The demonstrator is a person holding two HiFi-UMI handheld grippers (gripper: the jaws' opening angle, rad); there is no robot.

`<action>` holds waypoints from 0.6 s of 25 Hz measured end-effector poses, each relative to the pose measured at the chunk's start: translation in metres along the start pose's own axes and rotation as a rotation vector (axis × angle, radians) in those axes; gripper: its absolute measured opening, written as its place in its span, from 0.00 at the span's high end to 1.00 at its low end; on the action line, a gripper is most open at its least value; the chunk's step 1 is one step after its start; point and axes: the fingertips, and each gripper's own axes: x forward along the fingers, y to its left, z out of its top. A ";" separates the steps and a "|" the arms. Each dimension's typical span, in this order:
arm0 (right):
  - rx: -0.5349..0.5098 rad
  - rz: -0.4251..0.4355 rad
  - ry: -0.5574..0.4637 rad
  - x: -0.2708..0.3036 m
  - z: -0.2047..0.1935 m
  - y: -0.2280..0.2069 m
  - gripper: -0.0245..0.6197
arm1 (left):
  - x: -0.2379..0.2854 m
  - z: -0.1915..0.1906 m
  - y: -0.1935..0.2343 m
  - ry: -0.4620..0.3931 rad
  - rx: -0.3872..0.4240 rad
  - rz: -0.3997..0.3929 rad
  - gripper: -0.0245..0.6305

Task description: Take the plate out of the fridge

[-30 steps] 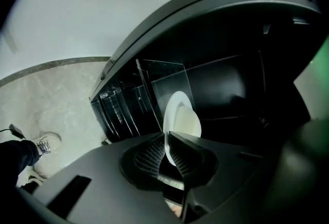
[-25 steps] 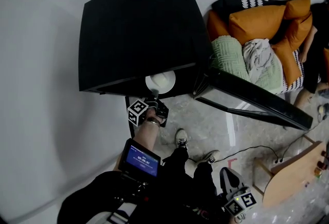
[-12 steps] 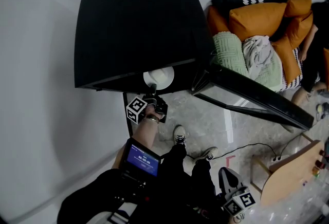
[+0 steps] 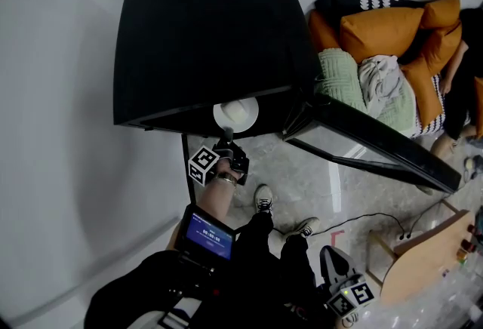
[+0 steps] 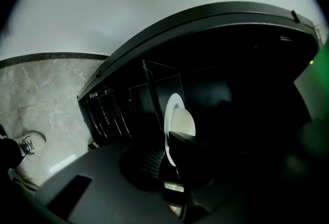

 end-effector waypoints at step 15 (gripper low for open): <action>-0.021 -0.001 0.040 -0.004 -0.007 -0.002 0.95 | 0.005 -0.005 -0.003 0.021 -0.017 -0.084 0.91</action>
